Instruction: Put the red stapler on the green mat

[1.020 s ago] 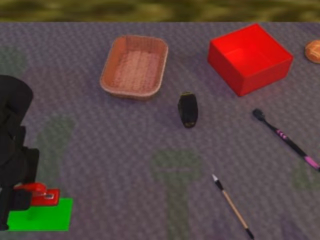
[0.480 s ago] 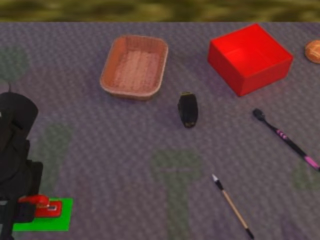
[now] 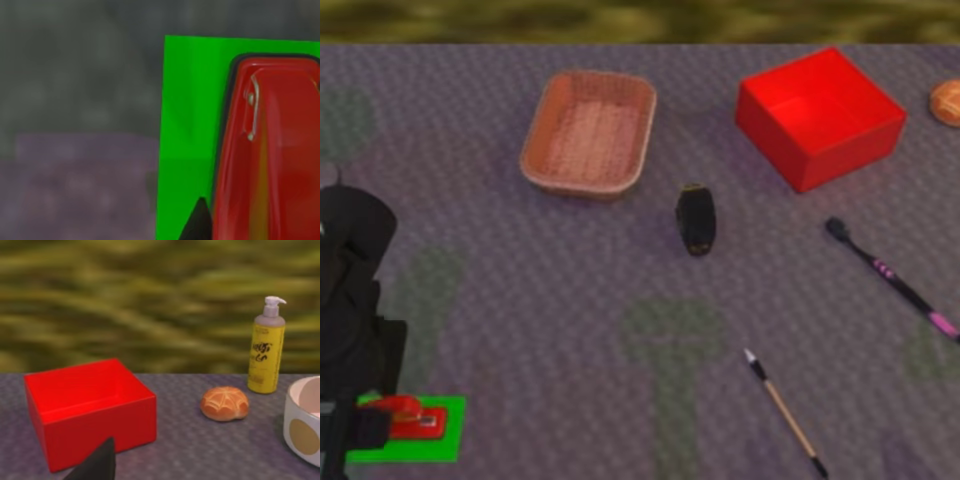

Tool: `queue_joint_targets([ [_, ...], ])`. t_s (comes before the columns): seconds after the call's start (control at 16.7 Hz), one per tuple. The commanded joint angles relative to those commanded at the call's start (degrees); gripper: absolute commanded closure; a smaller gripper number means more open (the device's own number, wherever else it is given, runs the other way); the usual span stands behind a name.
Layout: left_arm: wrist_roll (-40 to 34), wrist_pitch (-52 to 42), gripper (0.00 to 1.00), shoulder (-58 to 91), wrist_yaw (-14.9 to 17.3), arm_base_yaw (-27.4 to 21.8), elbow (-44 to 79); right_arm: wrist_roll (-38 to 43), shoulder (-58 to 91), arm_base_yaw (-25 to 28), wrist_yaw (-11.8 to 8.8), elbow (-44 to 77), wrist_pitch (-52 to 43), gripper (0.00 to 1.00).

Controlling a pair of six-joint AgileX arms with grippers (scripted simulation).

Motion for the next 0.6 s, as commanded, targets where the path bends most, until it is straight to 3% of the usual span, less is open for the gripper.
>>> queue_joint_targets([
  [0.24, 0.0, 0.0, 0.02, 0.0, 0.0, 0.0, 0.0, 0.0, 0.0, 0.0, 0.0, 0.0, 0.0, 0.00],
  [0.6, 0.0, 0.0, 0.00, 0.0, 0.0, 0.0, 0.0, 0.0, 0.0, 0.0, 0.0, 0.0, 0.0, 0.00],
])
